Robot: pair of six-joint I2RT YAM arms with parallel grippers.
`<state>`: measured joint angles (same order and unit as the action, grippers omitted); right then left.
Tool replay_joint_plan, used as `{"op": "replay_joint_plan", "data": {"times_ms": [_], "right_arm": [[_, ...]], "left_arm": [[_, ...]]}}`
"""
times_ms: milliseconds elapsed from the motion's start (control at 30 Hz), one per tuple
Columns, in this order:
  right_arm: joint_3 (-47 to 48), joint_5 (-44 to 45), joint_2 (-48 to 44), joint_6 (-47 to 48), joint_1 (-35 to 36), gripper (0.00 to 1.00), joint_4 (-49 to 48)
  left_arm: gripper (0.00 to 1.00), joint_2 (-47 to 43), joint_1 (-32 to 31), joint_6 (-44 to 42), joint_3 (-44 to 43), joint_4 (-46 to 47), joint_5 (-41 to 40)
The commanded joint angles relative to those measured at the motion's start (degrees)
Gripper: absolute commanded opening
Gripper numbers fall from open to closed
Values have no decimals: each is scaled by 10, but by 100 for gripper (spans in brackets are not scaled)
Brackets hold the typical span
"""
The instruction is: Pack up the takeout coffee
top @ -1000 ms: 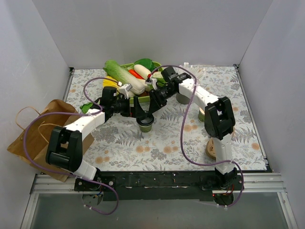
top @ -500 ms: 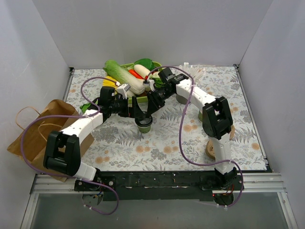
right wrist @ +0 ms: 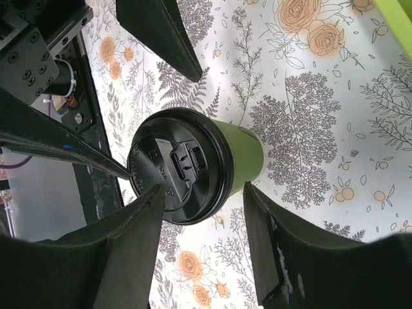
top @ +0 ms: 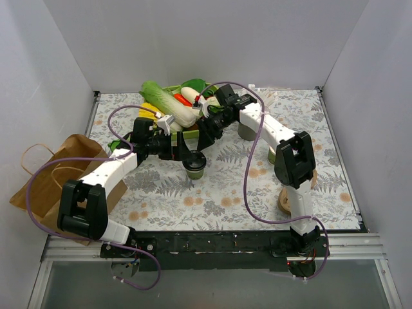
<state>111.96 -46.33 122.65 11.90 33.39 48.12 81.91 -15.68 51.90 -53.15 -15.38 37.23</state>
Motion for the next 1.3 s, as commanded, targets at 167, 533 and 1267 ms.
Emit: {"op": "replay_joint_plan", "data": {"times_ms": [167, 533, 1267], "right_arm": [[-14, 5, -43, 44, -3, 62, 24], [-20, -40, -31, 85, -1, 63, 49], [-61, -94, -36, 91, -3, 65, 63]], "left_arm": [[96, -35, 5, 13, 28, -5, 38], [95, -46, 7, 57, 89, 88, 116], [96, -12, 50, 137, 80, 105, 157]]}}
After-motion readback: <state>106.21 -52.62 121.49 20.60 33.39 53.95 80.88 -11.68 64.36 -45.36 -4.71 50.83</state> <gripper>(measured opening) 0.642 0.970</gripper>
